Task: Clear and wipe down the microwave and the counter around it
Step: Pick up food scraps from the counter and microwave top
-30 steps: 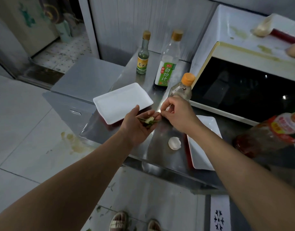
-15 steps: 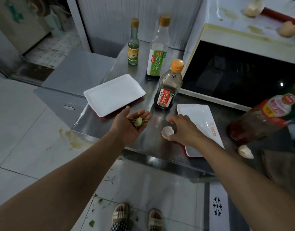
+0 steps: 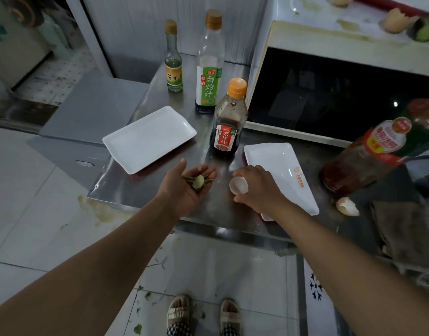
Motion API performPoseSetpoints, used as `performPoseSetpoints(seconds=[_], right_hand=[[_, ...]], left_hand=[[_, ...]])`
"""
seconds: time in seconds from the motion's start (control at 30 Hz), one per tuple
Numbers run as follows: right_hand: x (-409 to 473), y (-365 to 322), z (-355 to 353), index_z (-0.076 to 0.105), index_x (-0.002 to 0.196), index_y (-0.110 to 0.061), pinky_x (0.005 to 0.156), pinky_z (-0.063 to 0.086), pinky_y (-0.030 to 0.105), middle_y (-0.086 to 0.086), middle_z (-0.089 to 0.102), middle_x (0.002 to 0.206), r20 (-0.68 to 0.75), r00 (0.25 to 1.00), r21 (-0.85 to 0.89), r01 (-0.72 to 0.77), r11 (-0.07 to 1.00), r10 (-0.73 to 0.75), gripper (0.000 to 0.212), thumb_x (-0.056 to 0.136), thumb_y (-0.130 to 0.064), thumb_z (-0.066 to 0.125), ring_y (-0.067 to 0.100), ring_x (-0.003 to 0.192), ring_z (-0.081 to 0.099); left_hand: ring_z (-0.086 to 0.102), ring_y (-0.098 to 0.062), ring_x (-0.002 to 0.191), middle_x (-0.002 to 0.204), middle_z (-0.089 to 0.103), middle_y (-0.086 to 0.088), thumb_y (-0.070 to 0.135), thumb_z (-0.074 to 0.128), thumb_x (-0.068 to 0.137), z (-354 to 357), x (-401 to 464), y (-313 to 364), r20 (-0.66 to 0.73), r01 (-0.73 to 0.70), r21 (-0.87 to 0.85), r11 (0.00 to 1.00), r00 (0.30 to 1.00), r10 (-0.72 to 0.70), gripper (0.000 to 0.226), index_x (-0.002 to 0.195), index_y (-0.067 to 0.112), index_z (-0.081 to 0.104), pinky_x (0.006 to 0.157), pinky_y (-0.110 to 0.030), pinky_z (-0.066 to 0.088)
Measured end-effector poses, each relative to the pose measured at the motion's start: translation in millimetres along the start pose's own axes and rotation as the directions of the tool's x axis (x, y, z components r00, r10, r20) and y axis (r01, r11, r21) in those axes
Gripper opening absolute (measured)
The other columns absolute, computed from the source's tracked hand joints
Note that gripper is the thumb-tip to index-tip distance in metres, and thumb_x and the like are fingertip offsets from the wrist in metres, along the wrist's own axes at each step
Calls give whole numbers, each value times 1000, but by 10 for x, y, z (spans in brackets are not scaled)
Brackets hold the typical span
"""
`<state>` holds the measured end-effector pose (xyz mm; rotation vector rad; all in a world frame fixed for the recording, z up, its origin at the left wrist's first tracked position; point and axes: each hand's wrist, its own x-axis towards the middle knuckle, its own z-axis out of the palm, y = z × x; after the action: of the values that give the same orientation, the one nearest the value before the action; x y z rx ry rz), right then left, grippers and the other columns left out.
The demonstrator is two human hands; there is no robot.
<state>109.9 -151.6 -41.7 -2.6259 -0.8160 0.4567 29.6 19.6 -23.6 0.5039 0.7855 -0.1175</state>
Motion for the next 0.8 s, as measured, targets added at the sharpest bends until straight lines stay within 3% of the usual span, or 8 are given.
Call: performPoseSetpoints(seconds=[0.3,0.4,0.47,0.53,0.67,0.8], right_hand=[[-308,180,-327,59,120,-21,87,38,29,1,61,119,-135,982,-13,-135,991,132,54,70,-30,78,23,109,52],[-517,275,-440,62,117,-19,77,33,22,0,63,116,-207,964,37,-164,986,168,48,73,-30,76,22,107,55],[-645,333,-500,63,116,-17,78,38,24,2,63,115,-225,953,78,-191,979,204,49,72,-31,77,22,105,57],[-803,439,-560,63,115,-15,83,45,30,4,64,113,-234,935,110,-245,963,265,50,70,-31,79,23,102,58],[-1045,733,-637,65,106,-15,76,47,30,4,66,103,-268,888,166,-339,926,374,43,69,-33,78,21,90,59],[-1174,1049,-706,64,106,-13,75,48,30,8,66,103,-355,805,223,-422,879,476,43,69,-30,80,24,89,60]], left_hand=[[63,-24,90,95,68,-17,40,35,98,433,-89,-197,85,72,80,994,993,-79,50,90,0,63,89,-31,46],[65,-22,83,92,66,-15,40,32,99,587,-117,-287,138,95,137,986,984,-114,50,86,0,61,90,-29,44],[66,-22,80,85,69,-14,41,32,99,651,-106,-346,160,106,161,981,978,-132,51,84,1,61,85,-27,47],[66,-22,83,83,71,-13,40,34,98,755,-87,-449,173,128,195,972,972,-162,50,84,1,62,84,-28,47],[70,-22,77,84,72,-14,40,36,97,943,-34,-685,192,166,257,952,957,-218,49,87,1,63,86,-28,46],[65,-25,89,92,70,-16,38,37,98,1108,11,-900,196,194,257,947,949,-247,47,92,-2,62,88,-30,46]])
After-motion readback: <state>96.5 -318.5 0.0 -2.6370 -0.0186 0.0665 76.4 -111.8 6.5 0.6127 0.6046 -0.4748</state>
